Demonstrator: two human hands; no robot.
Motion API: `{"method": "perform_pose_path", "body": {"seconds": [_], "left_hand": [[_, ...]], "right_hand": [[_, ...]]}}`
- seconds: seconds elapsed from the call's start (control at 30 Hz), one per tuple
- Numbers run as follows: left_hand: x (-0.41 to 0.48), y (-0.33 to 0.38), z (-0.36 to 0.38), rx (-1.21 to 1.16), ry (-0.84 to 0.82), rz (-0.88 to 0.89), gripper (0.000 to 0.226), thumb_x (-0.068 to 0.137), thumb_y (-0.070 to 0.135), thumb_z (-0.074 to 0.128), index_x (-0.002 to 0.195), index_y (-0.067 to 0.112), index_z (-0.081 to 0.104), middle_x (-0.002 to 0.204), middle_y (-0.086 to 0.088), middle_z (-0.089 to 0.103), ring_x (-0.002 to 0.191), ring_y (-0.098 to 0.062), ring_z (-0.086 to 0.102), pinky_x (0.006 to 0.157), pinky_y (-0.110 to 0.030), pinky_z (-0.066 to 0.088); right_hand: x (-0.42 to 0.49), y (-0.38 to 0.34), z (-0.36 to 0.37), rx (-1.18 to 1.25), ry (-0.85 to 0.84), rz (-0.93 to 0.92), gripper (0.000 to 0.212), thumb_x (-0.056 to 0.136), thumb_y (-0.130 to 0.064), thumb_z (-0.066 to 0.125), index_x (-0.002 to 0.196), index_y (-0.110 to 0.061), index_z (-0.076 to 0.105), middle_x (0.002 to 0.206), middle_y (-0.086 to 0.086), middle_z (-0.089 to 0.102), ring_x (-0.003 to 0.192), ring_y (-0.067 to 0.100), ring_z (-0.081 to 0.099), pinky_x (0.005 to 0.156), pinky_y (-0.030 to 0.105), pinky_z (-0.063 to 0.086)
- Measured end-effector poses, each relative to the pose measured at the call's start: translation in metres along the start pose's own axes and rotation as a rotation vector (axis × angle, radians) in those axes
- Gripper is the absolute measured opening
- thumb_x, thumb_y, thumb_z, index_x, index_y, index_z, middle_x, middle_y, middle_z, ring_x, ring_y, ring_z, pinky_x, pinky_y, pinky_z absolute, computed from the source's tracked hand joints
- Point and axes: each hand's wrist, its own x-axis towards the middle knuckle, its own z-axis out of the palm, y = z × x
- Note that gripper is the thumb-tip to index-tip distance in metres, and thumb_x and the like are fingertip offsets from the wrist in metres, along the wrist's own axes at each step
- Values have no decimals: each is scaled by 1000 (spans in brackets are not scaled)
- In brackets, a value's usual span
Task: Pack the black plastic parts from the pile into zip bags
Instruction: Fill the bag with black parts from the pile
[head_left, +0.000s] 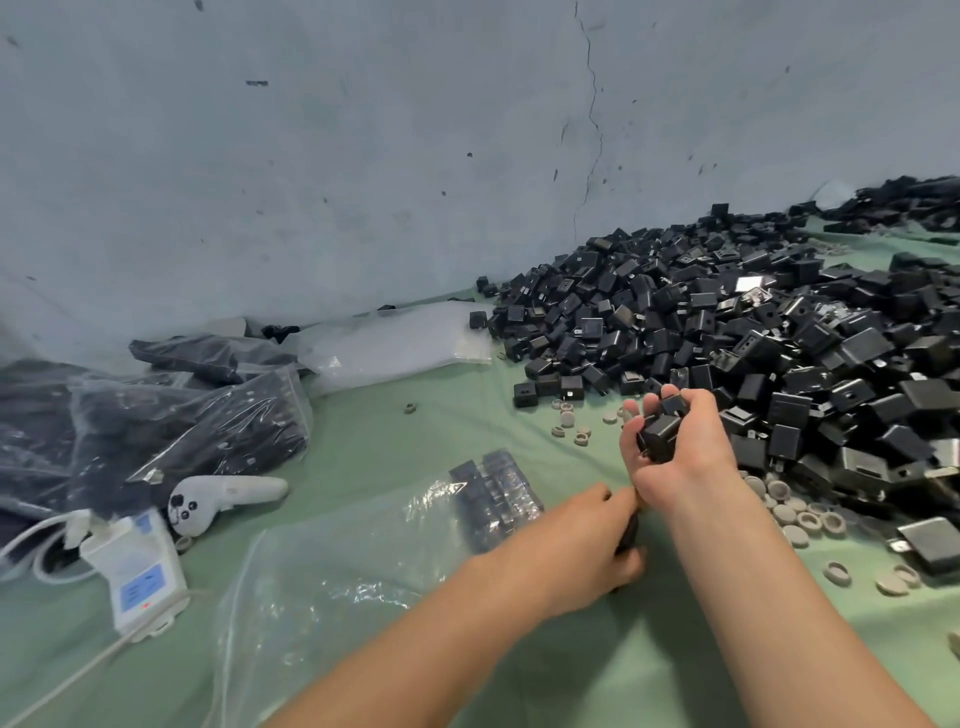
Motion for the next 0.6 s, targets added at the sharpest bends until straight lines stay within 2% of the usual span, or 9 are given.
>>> {"method": "perform_pose_path", "body": {"seconds": [0.13, 0.2, 0.27, 0.37, 0.4, 0.43, 0.47, 0.53, 0.6], "left_hand": [[-14, -17, -25, -366, 171, -112, 36, 95, 34, 58, 130, 28, 52, 96, 7, 61, 86, -10, 60, 77, -24, 48], [-23, -26, -42, -618, 359, -183, 30, 95, 34, 61, 124, 34, 54, 90, 13, 62, 78, -2, 66, 73, -21, 54], [-27, -28, -55, -769, 551, -185, 24, 96, 31, 62, 117, 38, 55, 85, 12, 62, 73, -1, 67, 67, -19, 55], [-30, -20, -64, -619, 676, -127, 29, 96, 36, 59, 124, 40, 51, 99, 13, 62, 86, 0, 63, 74, -9, 47], [-31, -17, -63, -548, 687, -107, 34, 96, 36, 58, 129, 38, 49, 108, 12, 62, 94, 1, 60, 79, -7, 44], [-32, -15, -62, -496, 705, -92, 37, 97, 35, 57, 133, 37, 47, 114, 12, 60, 98, 1, 58, 85, -10, 43], [-34, -15, -62, -470, 734, -86, 39, 98, 35, 56, 136, 36, 45, 114, 12, 59, 100, -2, 58, 88, -15, 45], [-47, -19, -64, -499, 798, -96, 40, 99, 37, 55, 136, 38, 43, 104, 16, 62, 93, -4, 63, 85, -23, 50], [-71, -37, -66, -505, 867, -131, 38, 97, 44, 54, 133, 42, 43, 97, 19, 65, 91, -3, 66, 80, -16, 50]], "right_hand": [[-6, 7, 4, 27, -35, 4, 16, 97, -30, 51, 86, -20, 58, 75, -3, 57, 70, 14, 61, 50, 18, 54], [-10, 16, 7, 83, -58, 38, 20, 99, -29, 50, 84, -17, 55, 73, -1, 54, 56, 12, 57, 60, 22, 58], [-16, 30, 11, 96, -94, 84, 24, 101, -30, 49, 83, -13, 53, 76, 3, 54, 61, 12, 56, 71, 26, 60], [-32, 63, 14, 59, -229, 243, 37, 103, -36, 41, 102, -5, 62, 93, 14, 68, 82, 24, 70, 84, 37, 58], [-37, 74, 13, 42, -282, 282, 42, 103, -34, 40, 101, -3, 67, 90, 17, 71, 79, 28, 73, 81, 38, 59], [-41, 82, 12, 43, -328, 310, 44, 101, -30, 40, 92, -2, 72, 82, 15, 72, 72, 28, 73, 74, 36, 61], [-44, 88, 11, 62, -351, 334, 43, 100, -26, 41, 84, -3, 74, 75, 13, 71, 68, 27, 72, 69, 34, 61], [-47, 95, 8, 121, -329, 377, 26, 96, -21, 46, 88, -8, 67, 77, 10, 66, 78, 26, 69, 75, 37, 58], [-42, 97, 6, 150, -256, 364, 19, 94, -22, 48, 87, -12, 62, 82, 10, 63, 82, 28, 66, 80, 44, 57]]}}
